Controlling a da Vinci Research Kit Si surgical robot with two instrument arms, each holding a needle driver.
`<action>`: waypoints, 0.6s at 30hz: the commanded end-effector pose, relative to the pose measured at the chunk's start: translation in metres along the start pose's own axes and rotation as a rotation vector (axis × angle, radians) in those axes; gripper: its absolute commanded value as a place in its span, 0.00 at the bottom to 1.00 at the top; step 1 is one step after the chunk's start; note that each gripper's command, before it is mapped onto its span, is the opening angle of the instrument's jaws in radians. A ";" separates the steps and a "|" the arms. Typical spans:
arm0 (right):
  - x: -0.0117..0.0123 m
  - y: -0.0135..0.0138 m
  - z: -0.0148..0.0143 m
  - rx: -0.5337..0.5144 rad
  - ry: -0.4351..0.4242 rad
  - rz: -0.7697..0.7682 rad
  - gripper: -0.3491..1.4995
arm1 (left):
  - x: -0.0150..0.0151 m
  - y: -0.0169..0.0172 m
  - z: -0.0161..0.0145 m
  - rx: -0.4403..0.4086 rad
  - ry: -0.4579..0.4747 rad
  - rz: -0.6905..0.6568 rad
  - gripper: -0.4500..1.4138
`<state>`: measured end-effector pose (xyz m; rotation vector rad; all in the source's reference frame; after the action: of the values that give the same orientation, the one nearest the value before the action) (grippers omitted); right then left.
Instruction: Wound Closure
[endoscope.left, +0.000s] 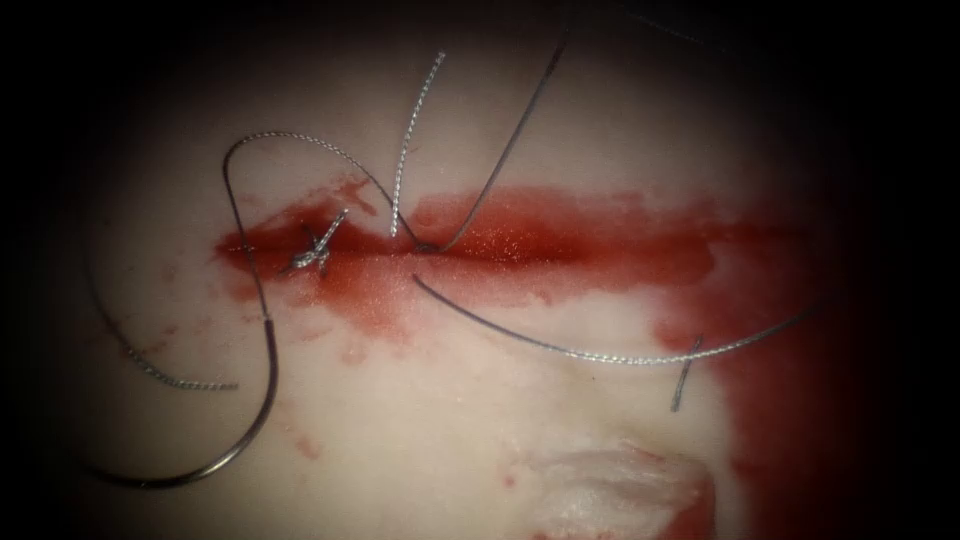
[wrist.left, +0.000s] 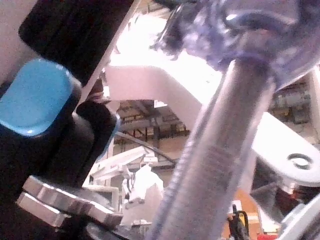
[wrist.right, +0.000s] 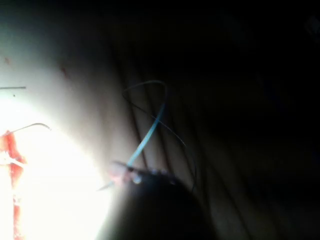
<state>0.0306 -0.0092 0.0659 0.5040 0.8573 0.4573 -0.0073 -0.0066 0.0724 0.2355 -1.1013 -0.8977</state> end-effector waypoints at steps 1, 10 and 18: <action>0.0024 0.0011 -0.0021 -0.015 0.018 -0.008 0.00 | -0.0001 0.0003 0.0015 0.025 0.030 -0.003 0.66; 0.0054 0.0000 -0.0071 -0.053 0.075 -0.032 0.00 | 0.0054 0.0003 0.0076 0.182 0.048 0.080 0.71; 0.0077 -0.0010 -0.0108 -0.068 0.124 -0.055 0.00 | 0.0044 -0.0006 0.0079 0.176 0.054 0.063 0.73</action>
<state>0.0260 -0.0045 0.0553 0.4009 0.9621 0.4746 -0.0133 -0.0094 0.0792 0.3731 -1.1269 -0.7353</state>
